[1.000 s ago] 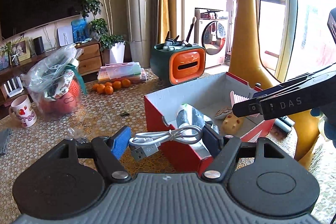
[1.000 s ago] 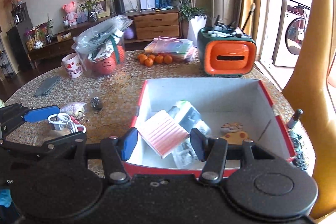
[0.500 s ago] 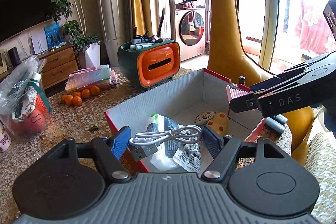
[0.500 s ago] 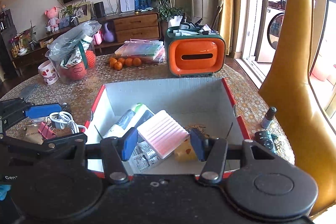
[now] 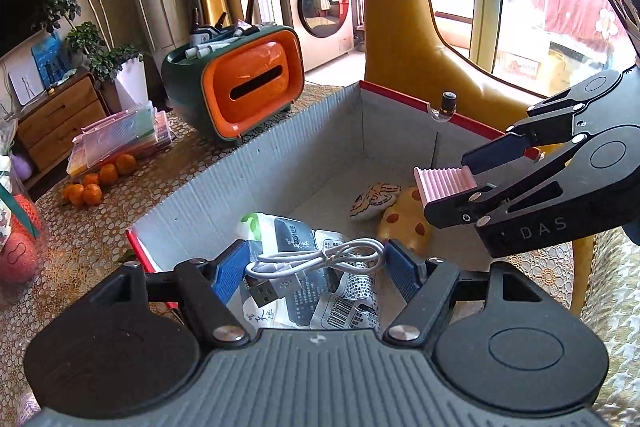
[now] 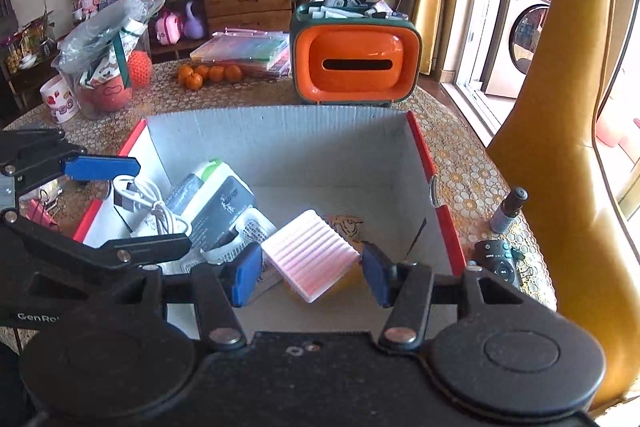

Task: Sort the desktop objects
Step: 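Lower the cable and sticky-note pad into the box and open both grippers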

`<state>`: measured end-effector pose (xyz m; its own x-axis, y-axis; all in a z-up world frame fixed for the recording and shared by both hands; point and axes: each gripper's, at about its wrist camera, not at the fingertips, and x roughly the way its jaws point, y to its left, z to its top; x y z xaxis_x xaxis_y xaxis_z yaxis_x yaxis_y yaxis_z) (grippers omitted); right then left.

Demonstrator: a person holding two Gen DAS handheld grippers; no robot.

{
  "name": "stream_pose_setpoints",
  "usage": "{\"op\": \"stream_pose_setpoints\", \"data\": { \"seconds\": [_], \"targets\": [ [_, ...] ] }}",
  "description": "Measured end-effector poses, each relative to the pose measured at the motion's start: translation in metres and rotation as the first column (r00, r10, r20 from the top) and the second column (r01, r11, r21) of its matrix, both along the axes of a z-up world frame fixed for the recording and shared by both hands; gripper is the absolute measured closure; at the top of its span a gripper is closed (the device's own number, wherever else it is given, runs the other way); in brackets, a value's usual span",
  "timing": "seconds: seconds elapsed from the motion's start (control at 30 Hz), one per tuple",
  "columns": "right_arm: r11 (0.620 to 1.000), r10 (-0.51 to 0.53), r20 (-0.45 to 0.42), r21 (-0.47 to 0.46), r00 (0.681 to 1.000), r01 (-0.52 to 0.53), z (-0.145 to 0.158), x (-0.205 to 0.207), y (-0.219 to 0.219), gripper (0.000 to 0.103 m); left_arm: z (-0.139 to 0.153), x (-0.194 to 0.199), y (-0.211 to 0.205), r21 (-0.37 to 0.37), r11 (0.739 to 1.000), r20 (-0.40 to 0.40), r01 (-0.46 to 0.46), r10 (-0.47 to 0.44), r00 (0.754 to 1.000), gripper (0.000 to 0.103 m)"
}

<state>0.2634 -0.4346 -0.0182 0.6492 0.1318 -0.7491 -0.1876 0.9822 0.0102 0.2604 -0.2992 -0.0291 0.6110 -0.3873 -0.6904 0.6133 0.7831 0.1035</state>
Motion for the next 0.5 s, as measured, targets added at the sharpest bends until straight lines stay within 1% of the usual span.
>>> {"op": "stream_pose_setpoints", "data": {
  "seconds": [0.1,0.2,0.5],
  "targets": [
    [1.0,0.001,-0.039,-0.021,0.999,-0.002,-0.011,0.009,-0.003,0.048,-0.007,0.011,-0.005,0.008,1.0,-0.048,0.01,-0.009,0.999,0.029],
    [0.999,0.005,-0.063,-0.033,0.998,-0.007,-0.02,0.014,-0.006,0.048,-0.012,0.017,-0.009,0.021,0.999,-0.078,0.025,-0.023,0.997,0.029],
    [0.999,0.027,-0.125,-0.023,0.992,-0.03,-0.036,0.025,-0.008,0.048,-0.025,0.032,-0.014,0.028,0.999,-0.177,0.041,-0.035,0.984,0.029]
  ]
}}
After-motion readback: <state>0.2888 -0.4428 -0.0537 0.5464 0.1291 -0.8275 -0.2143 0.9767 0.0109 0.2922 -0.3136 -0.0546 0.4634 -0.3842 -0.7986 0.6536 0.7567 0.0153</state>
